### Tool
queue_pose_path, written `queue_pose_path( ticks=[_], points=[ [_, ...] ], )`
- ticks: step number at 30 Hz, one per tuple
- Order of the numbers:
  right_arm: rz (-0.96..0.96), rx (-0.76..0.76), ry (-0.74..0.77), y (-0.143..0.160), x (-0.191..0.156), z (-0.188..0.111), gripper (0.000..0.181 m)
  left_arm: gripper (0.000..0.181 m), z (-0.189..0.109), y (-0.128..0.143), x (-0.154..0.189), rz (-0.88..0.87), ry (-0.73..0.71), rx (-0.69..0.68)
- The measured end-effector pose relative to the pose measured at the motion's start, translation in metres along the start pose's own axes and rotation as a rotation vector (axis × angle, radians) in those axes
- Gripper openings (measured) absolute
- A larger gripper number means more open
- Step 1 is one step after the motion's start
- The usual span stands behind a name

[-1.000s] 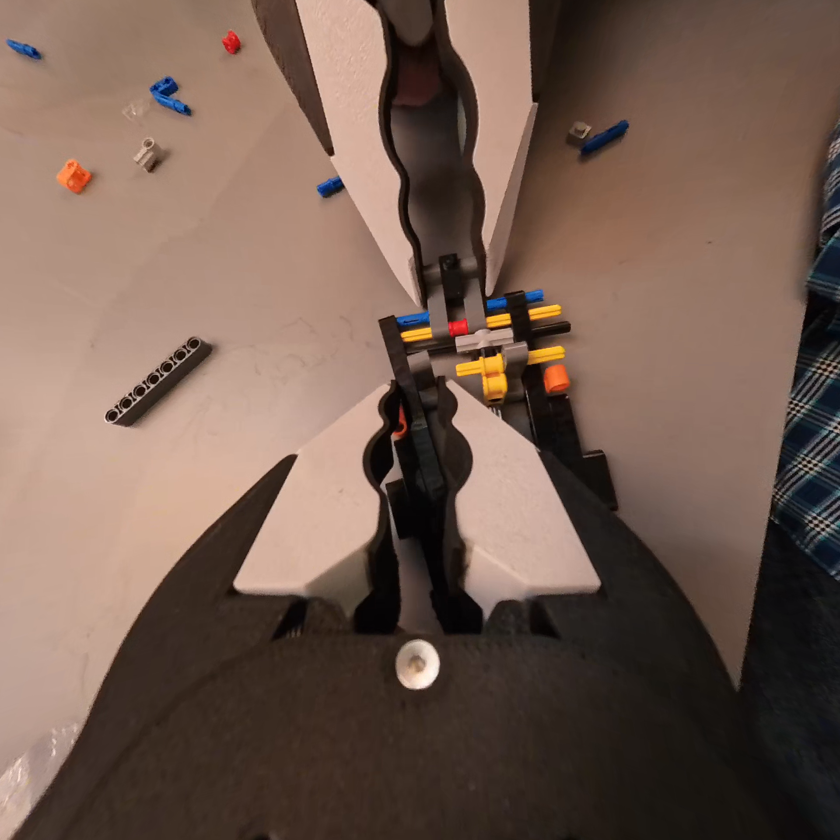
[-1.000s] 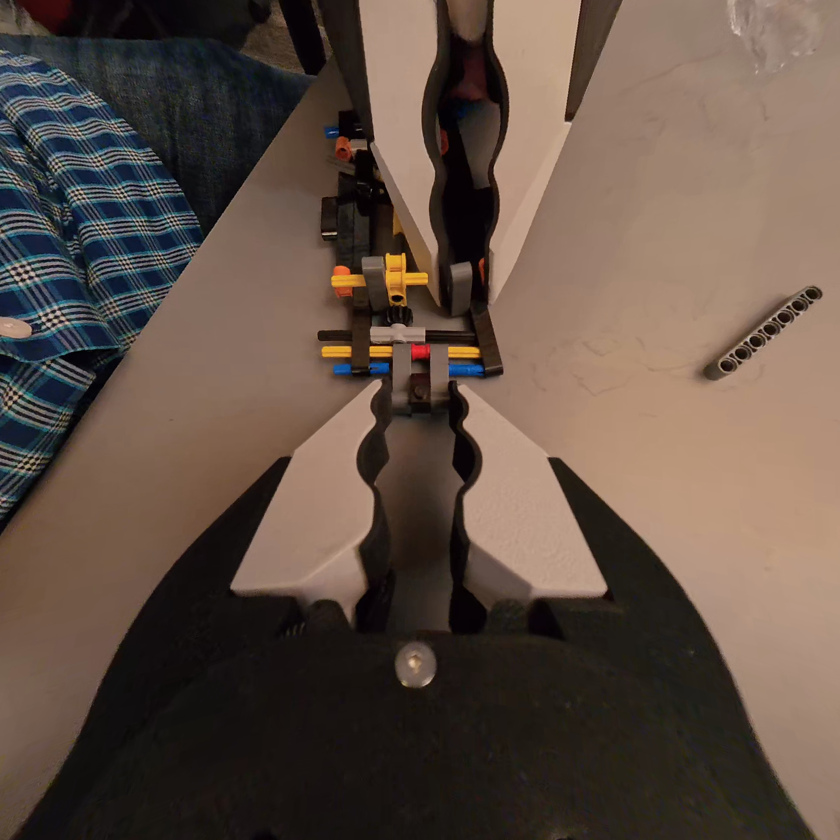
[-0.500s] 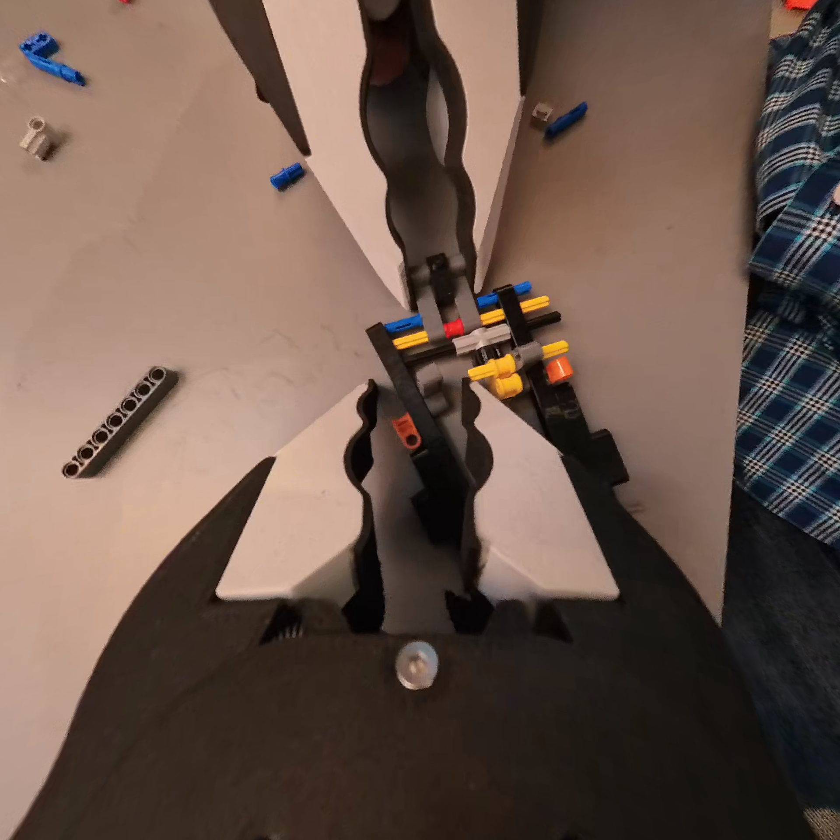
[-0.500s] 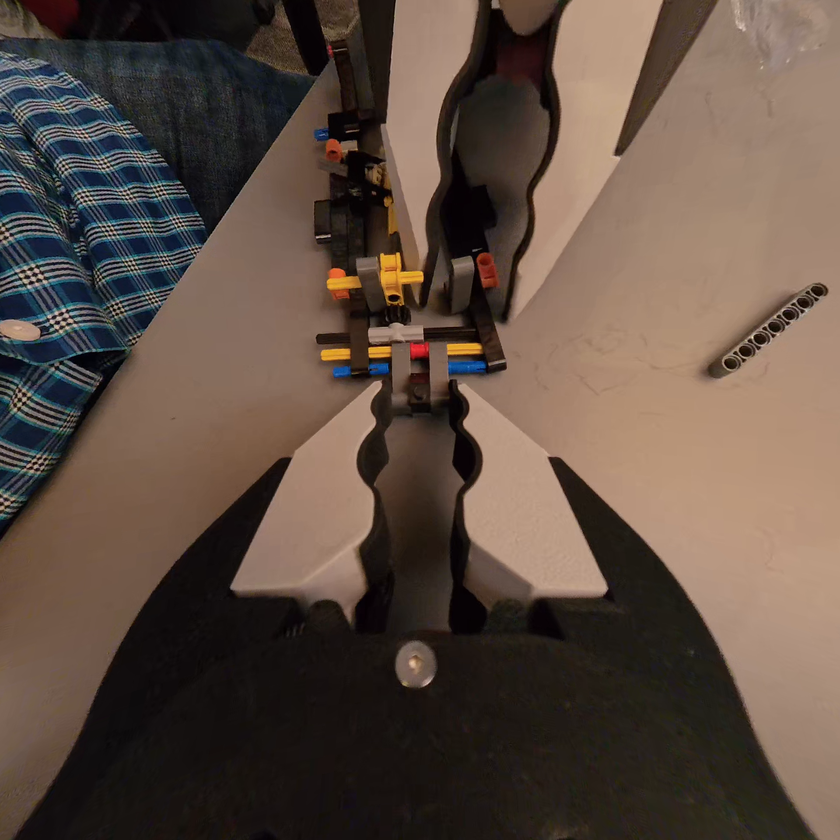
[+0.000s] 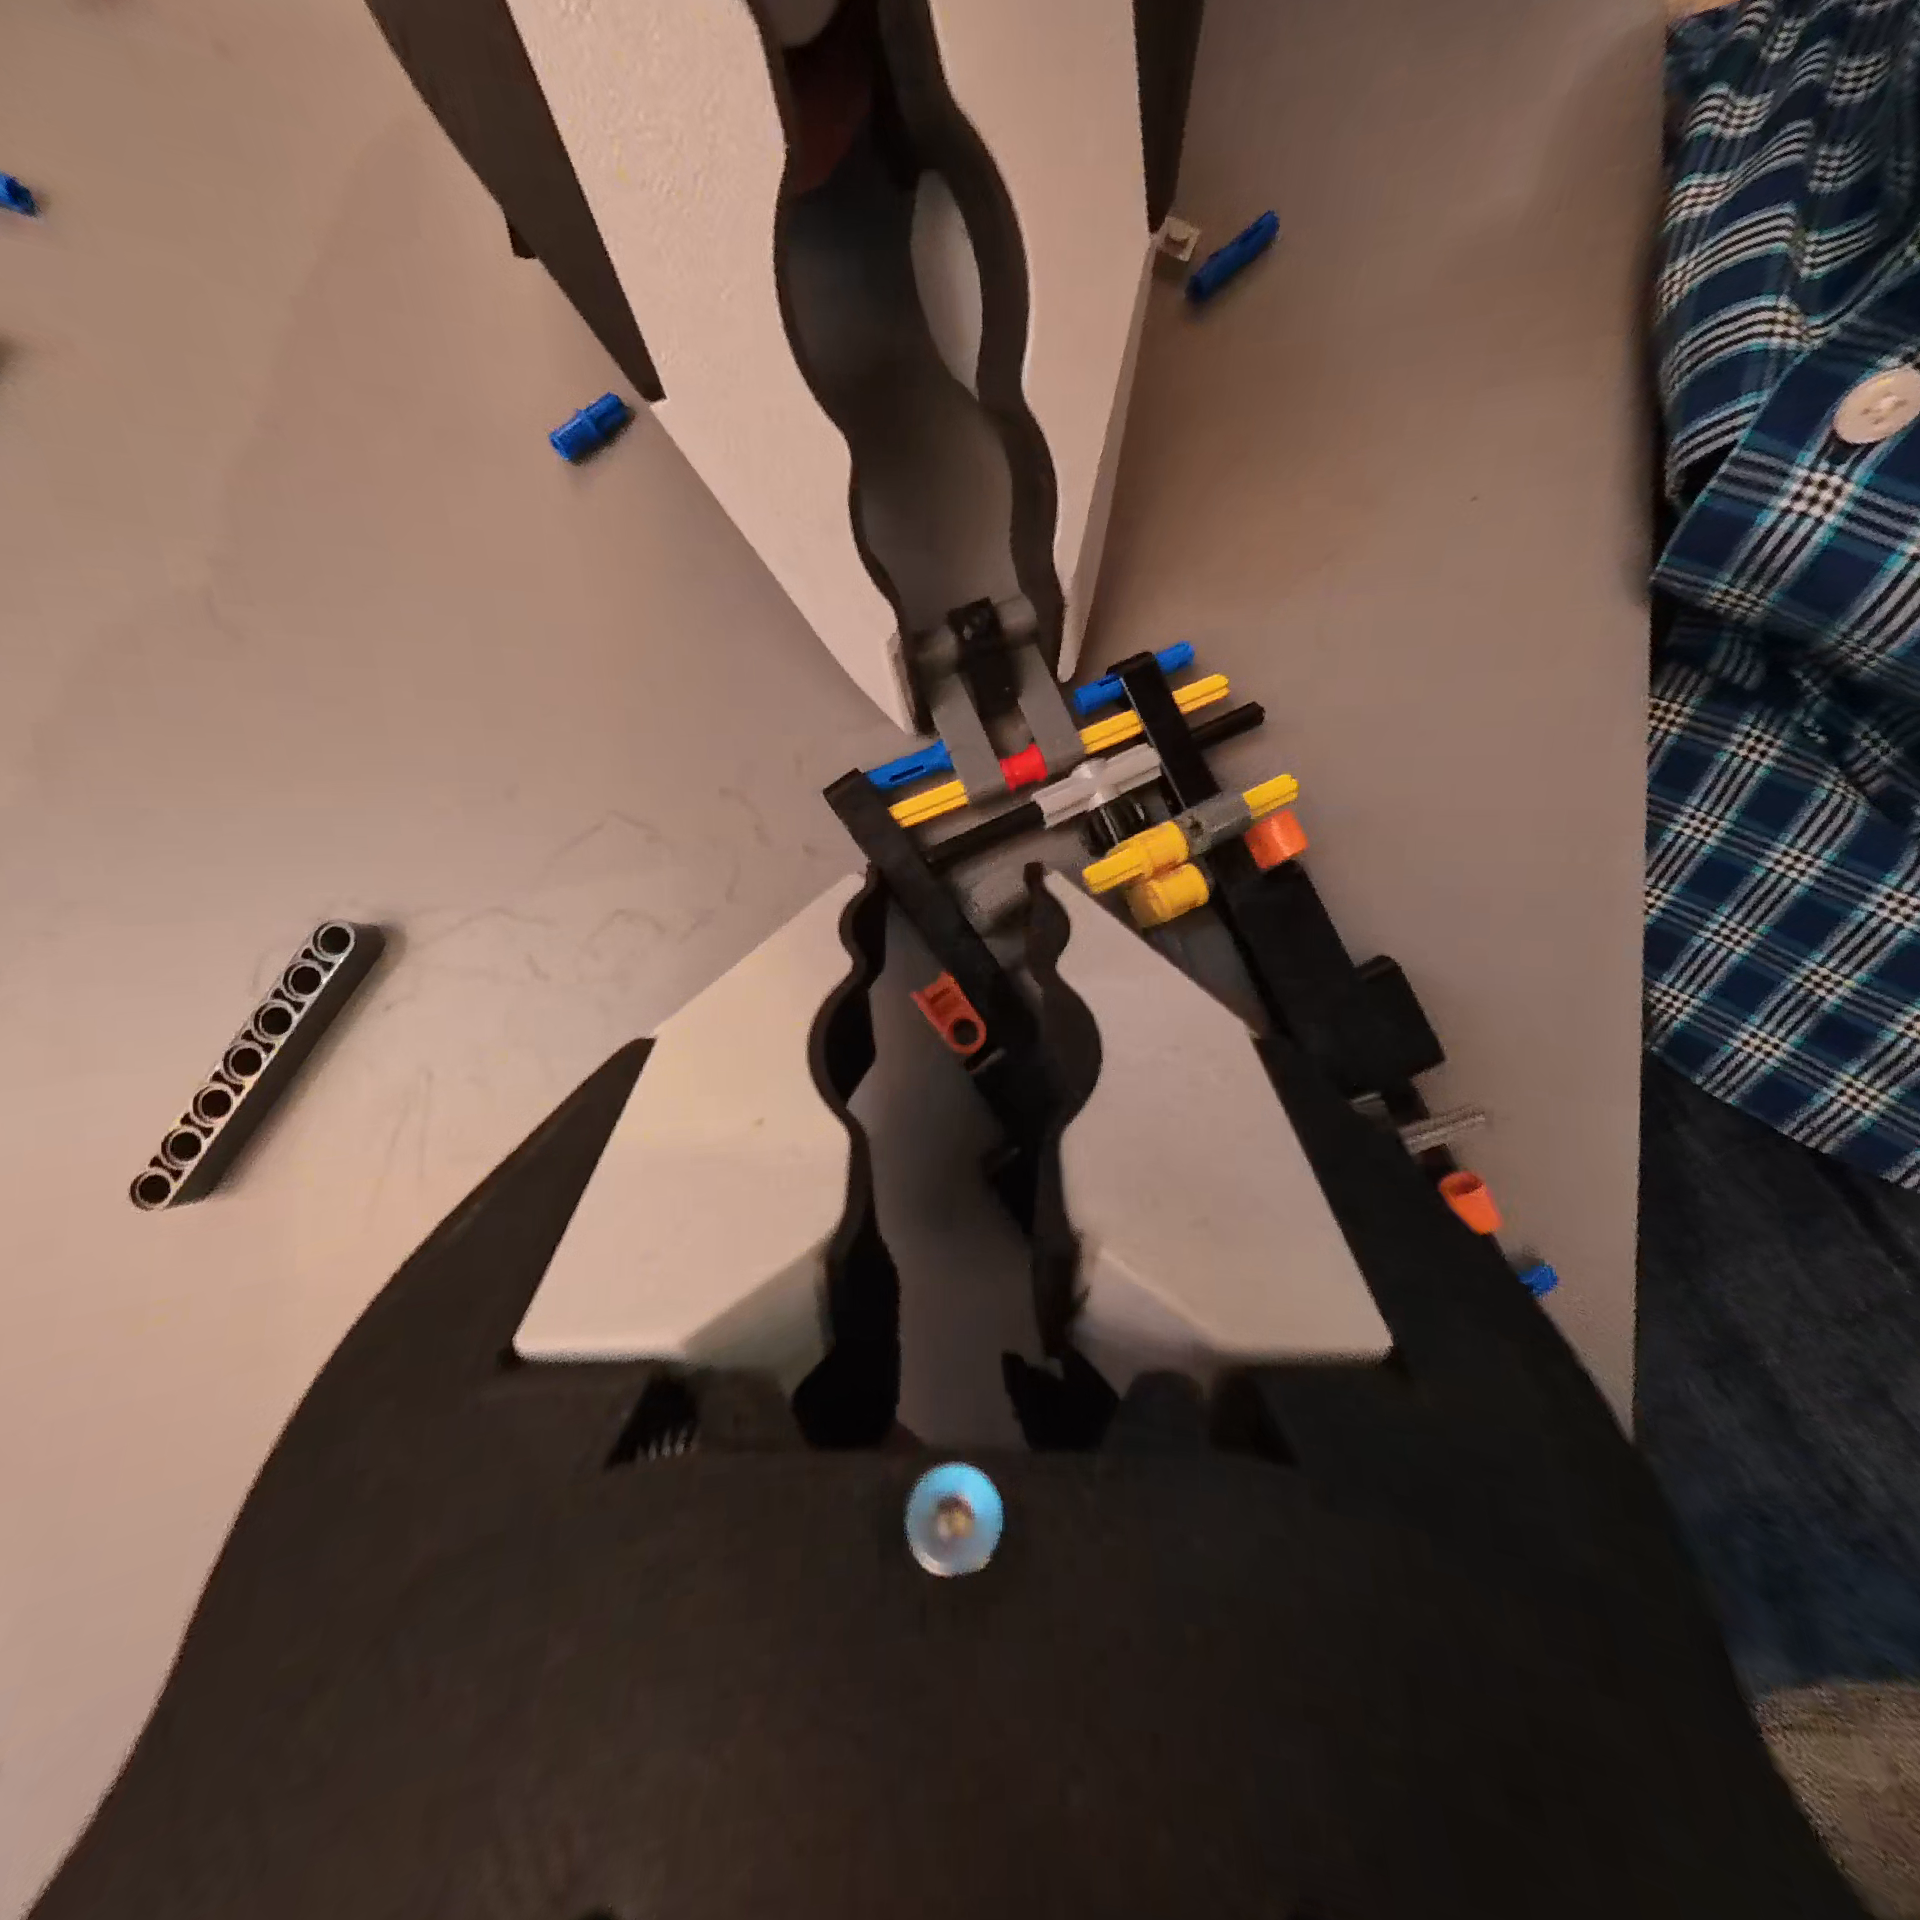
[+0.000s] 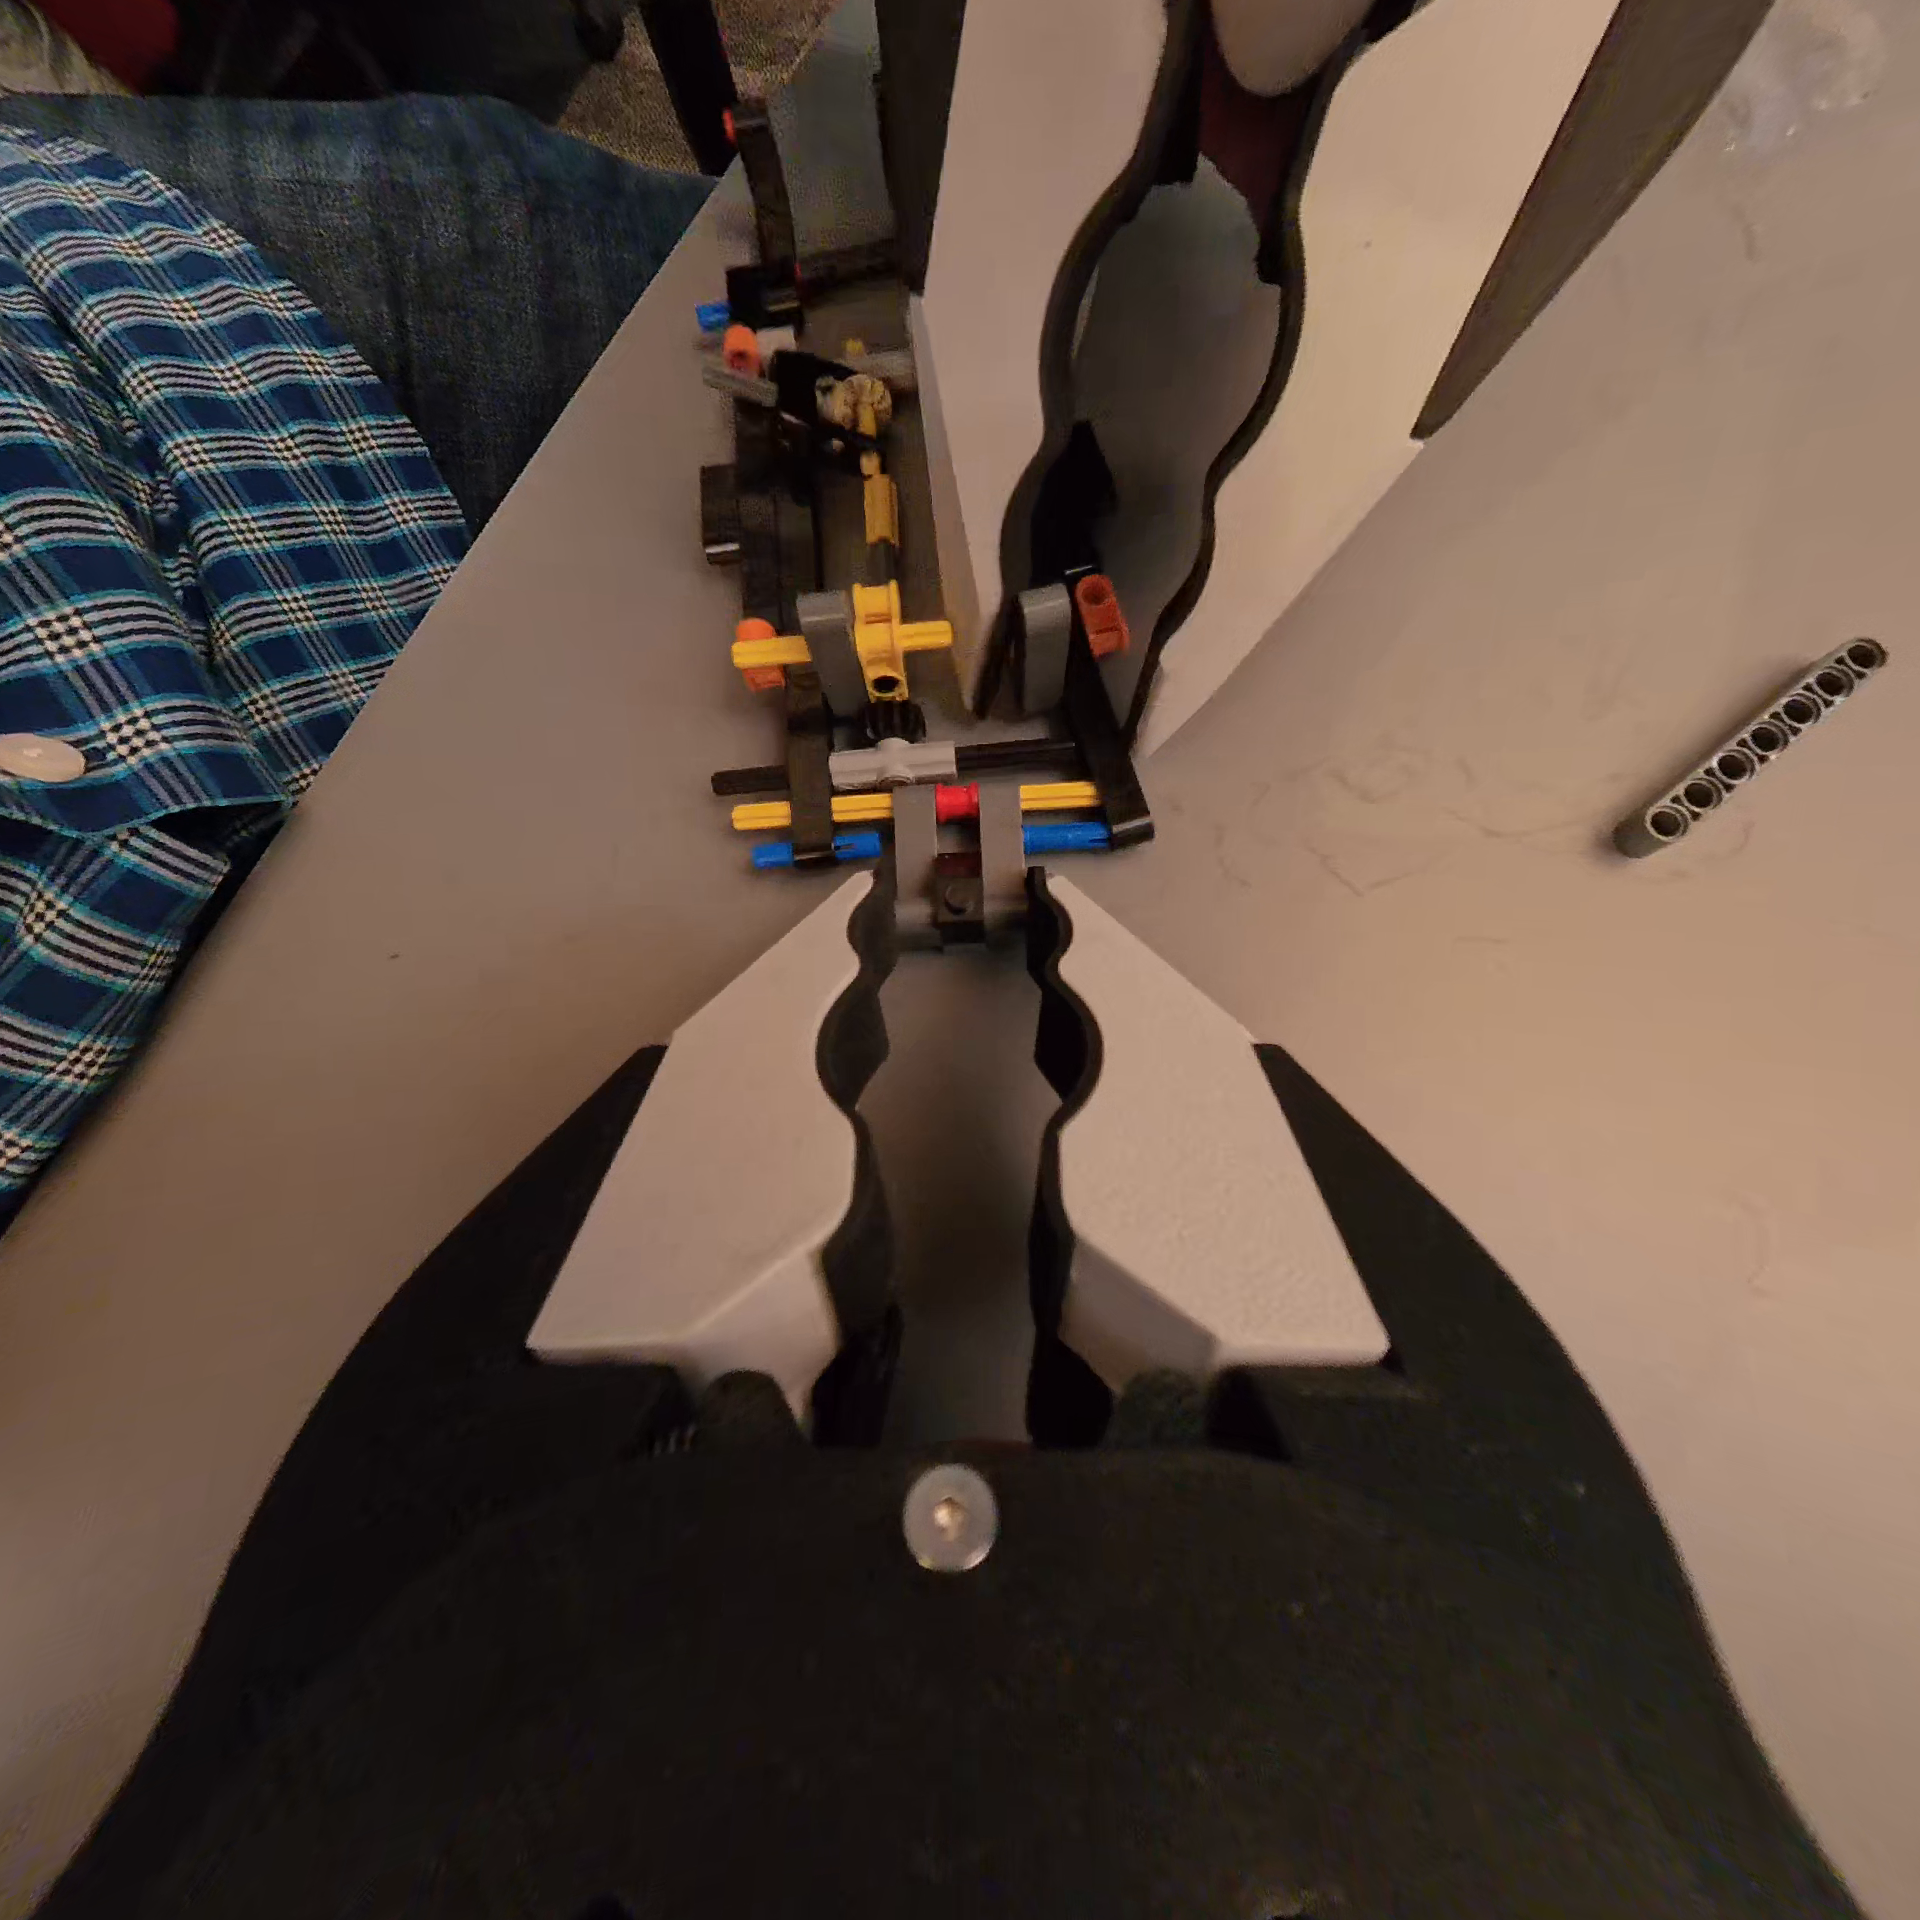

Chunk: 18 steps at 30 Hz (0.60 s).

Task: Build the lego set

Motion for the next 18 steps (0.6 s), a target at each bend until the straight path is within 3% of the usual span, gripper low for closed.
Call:
queue_pose_path(
  ticks=[18],
  points=[
    [-0.01, -0.003, -0.03, -0.0002, -0.0041, 0.0008, 0.023, 0.022, 0.0, 0.0006, 0.0047, 0.077, -0.002, 0.008]
  ],
)
Point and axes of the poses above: each gripper's, where its closed fingertips meet, z out along the fingers, y out of its underside, x = y × z across the jaws, the point moved 1 cm from there along -z, back along the fingers, and after that the axes turned 11 degrees about x, right-handed, at the moved point
